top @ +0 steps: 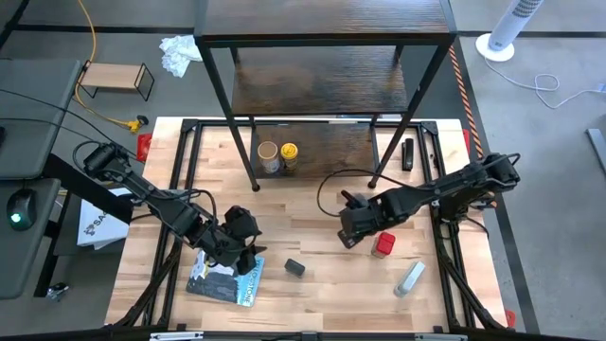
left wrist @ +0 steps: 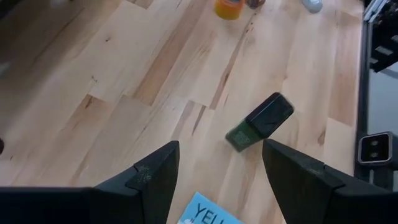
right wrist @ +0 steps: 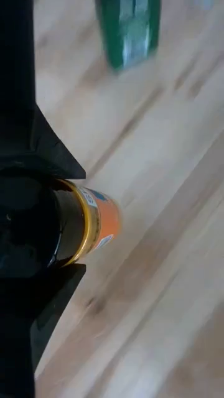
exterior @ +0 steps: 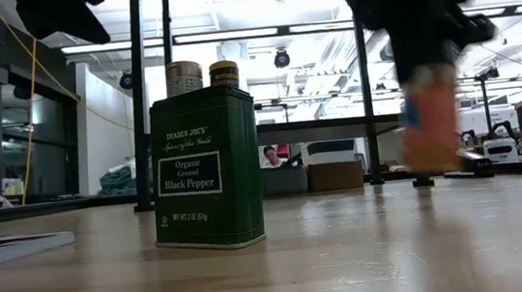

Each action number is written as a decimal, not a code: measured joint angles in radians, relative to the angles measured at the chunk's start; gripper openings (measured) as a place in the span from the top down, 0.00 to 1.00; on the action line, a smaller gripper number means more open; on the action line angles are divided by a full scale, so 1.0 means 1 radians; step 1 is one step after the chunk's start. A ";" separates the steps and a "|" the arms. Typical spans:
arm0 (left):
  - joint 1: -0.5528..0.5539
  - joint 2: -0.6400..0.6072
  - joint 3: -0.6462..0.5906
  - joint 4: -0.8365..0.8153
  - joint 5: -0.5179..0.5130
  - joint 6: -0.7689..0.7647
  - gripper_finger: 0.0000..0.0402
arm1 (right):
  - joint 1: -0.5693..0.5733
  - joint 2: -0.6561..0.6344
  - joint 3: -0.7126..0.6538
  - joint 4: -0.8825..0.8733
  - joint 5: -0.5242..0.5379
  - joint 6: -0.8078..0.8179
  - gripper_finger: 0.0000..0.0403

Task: Shelf spices
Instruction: Put the orange seasoning bottle on the shelf

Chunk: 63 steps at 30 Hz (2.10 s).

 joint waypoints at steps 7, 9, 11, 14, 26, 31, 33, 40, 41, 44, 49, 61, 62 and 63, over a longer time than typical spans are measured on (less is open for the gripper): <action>0.000 0.000 -0.001 -0.049 -0.006 0.001 0.44 | -0.028 -0.005 0.273 -0.092 0.276 -0.213 0.54; 0.000 0.000 -0.001 -0.055 -0.012 0.001 0.44 | -0.054 -0.005 0.364 -0.138 0.384 -0.285 0.54; 0.000 0.000 -0.001 -0.053 -0.017 0.001 0.44 | -0.093 -0.005 0.435 -0.151 0.465 -0.369 0.54; 0.000 0.000 -0.001 -0.052 -0.018 0.001 0.44 | -0.172 0.010 0.492 -0.157 0.470 -0.473 0.54; -0.002 0.000 -0.001 -0.050 -0.018 -0.046 0.44 | -0.348 0.260 0.596 -0.143 0.356 -0.647 0.54; -0.002 0.000 -0.001 -0.049 -0.018 -0.071 0.44 | -0.388 0.311 0.676 -0.151 0.282 -0.700 0.54; -0.002 0.000 -0.001 -0.048 -0.018 -0.080 0.44 | -0.405 0.321 0.693 -0.159 0.230 -0.701 0.54; -0.002 0.000 -0.001 -0.042 -0.024 -0.097 0.44 | -0.438 0.316 0.700 -0.186 0.174 -0.732 0.54; -0.002 0.000 -0.001 -0.042 -0.027 -0.098 0.44 | -0.439 0.316 0.700 -0.186 0.189 -0.734 0.54; -0.002 0.000 -0.001 -0.042 -0.028 -0.098 0.44 | -0.444 0.316 0.700 -0.221 0.242 -0.721 0.41; -0.002 0.000 -0.001 -0.043 -0.031 -0.105 0.44 | -0.446 0.315 0.700 -0.219 0.262 -0.728 0.20; -0.001 0.000 -0.001 -0.043 -0.040 -0.105 0.44 | -0.439 0.295 0.700 -0.160 0.361 -0.785 0.16; -0.001 0.000 -0.001 -0.045 -0.040 -0.105 0.44 | -0.433 0.290 0.704 -0.172 0.387 -0.797 0.17; -0.002 0.000 -0.001 -0.045 -0.043 -0.105 0.44 | -0.426 0.280 0.708 -0.176 0.405 -0.809 0.19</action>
